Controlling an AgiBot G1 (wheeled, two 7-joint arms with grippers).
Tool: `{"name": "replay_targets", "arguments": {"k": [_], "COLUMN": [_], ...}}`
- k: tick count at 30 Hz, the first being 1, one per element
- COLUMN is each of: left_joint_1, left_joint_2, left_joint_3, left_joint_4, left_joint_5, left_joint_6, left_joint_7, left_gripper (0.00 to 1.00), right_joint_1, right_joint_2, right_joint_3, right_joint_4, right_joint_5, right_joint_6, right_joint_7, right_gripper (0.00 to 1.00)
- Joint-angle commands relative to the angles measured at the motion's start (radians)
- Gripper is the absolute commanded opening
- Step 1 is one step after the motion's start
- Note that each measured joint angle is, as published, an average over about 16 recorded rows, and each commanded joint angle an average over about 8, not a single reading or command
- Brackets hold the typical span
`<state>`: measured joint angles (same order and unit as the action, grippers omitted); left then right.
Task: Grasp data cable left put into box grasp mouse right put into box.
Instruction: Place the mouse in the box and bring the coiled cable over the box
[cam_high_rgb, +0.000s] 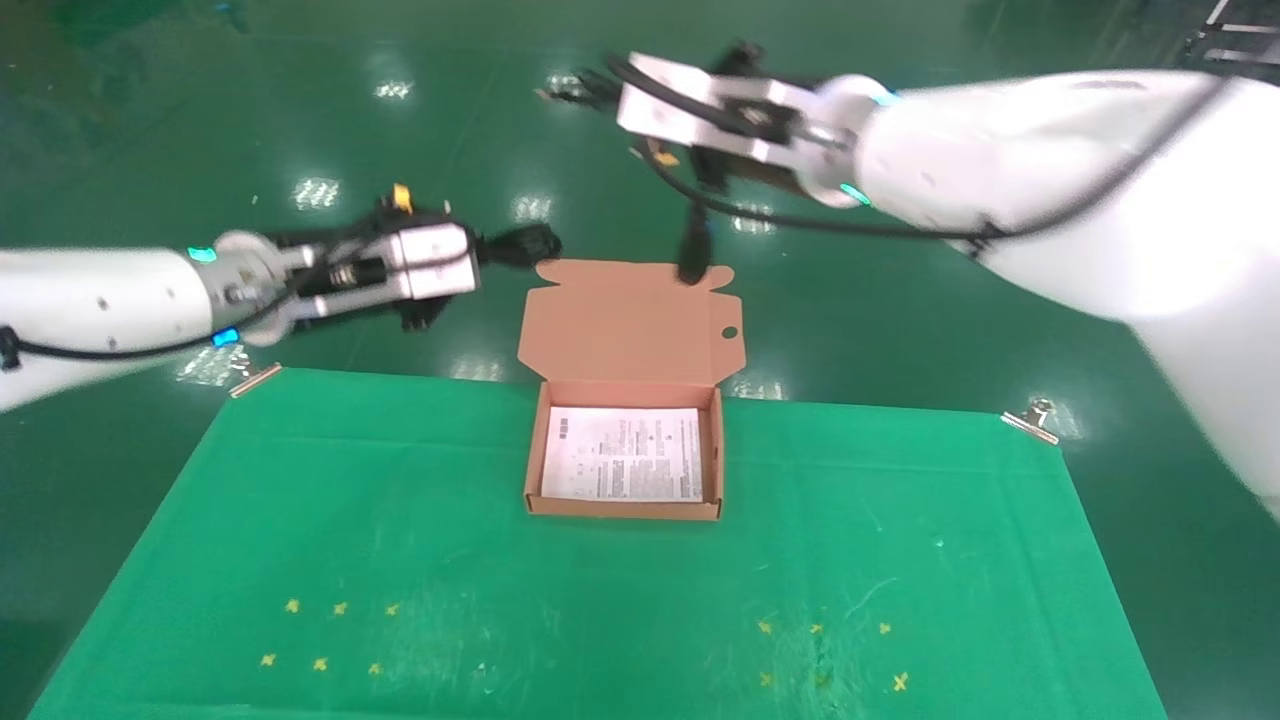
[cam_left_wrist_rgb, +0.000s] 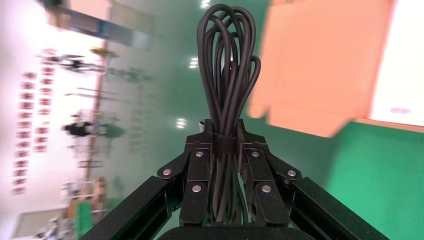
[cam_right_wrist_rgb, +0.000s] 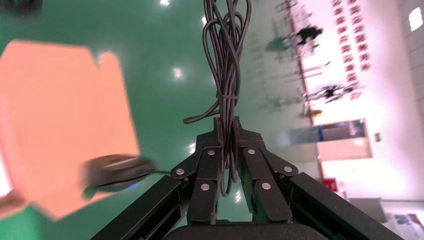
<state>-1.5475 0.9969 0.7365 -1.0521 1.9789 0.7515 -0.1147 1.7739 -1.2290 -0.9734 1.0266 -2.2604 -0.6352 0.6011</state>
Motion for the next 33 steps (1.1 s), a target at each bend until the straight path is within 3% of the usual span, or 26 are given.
{"name": "replay_targets", "arguments": {"k": [1,12,23,33], "left_joint_1": [-0.005,-0.009,0.015,0.009], "left_joint_2": [0.007,0.003,-0.065,-0.086], "left_joint_3": [-0.002,-0.001,0.008,0.012], "left_joint_4": [-0.024,-0.041,-0.045,-0.043], "left_joint_5": [0.029,0.103,0.202,0.257], "left_joint_6": [-0.026,-0.040,0.007,0.079], "left_joint_7": [-0.020,-0.069,-0.136,-0.212], "left_gripper": [0.00,0.00,0.00,0.00], "right_joint_1": [0.024,0.058,-0.012,-0.091], "right_joint_2": [-0.045,-0.109,-0.119,-0.135], "right_joint_3": [-0.002,-0.018,-0.073,-0.170], "right_joint_4": [-0.066,-0.159,-0.190,-0.219], "right_joint_5": [0.029,0.141,0.172,0.277], "right_joint_6": [0.045,0.097,0.115,0.155], "right_joint_7": [-0.045,-0.147,-0.148,-0.155], "right_gripper": [0.00,0.00,0.00,0.00]}}
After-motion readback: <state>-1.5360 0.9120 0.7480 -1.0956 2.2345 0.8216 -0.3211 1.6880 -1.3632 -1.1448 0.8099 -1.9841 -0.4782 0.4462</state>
